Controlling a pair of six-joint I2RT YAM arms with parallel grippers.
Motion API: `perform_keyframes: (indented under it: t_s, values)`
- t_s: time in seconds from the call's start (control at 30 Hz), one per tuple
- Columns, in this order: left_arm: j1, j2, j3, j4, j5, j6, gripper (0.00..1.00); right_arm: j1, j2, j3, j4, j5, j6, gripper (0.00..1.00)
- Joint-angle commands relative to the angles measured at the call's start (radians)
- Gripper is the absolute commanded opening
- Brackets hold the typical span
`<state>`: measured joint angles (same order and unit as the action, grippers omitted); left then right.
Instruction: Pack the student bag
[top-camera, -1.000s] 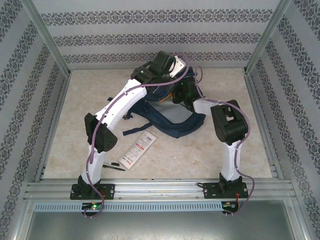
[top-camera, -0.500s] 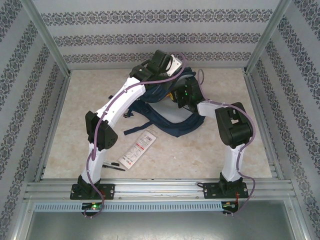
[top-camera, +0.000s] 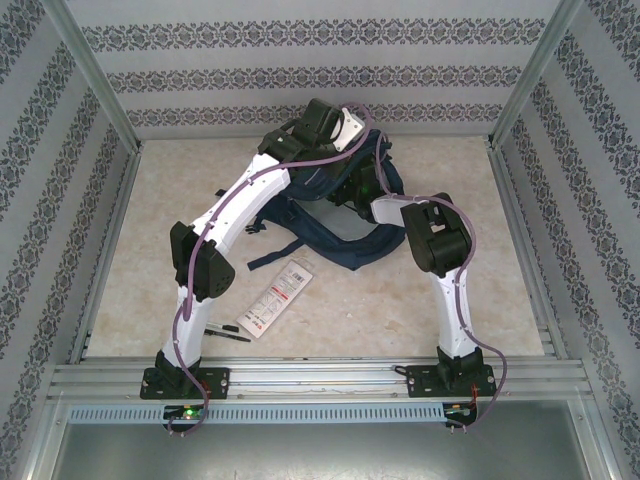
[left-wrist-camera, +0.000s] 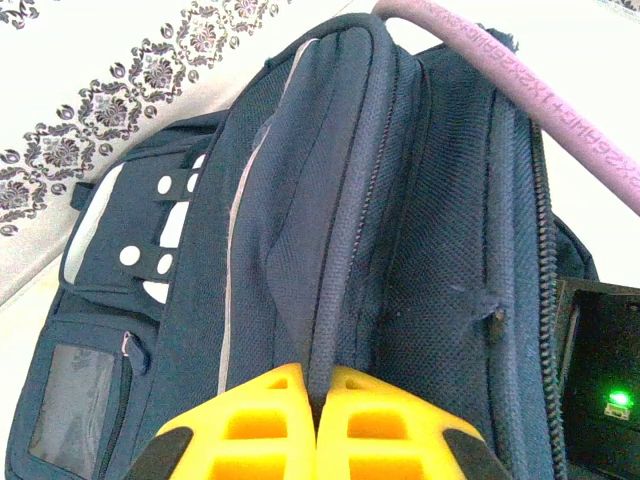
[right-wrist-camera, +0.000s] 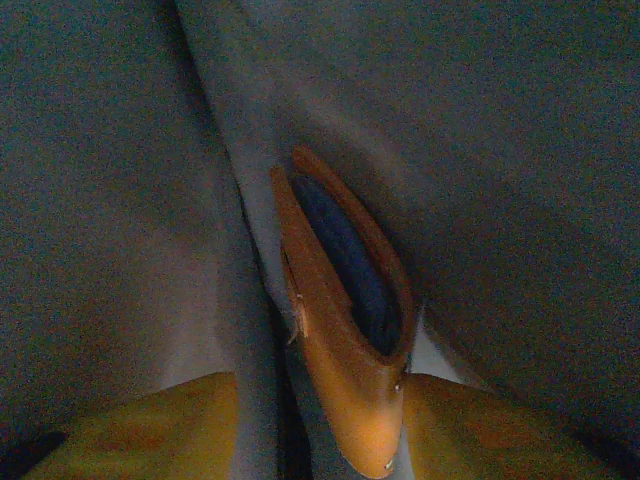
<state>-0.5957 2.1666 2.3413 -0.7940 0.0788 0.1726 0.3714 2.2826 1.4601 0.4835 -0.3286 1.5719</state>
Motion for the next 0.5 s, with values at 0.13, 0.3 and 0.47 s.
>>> perform_keyframes:
  t_s: [0.13, 0.3, 0.47]
  values:
    - [0.011, -0.054, -0.001, 0.101, -0.011, 0.005, 0.0, -0.001, -0.127, -0.113, 0.02, -0.027, -0.024, 0.58]
    - [0.017, -0.053, -0.005, 0.105, -0.016, 0.01, 0.0, -0.009, -0.153, -0.154, 0.032, -0.095, -0.016, 0.59]
    - [0.023, -0.06, -0.025, 0.106, -0.016, 0.013, 0.0, 0.002, -0.192, -0.187, 0.044, -0.147, -0.02, 0.54]
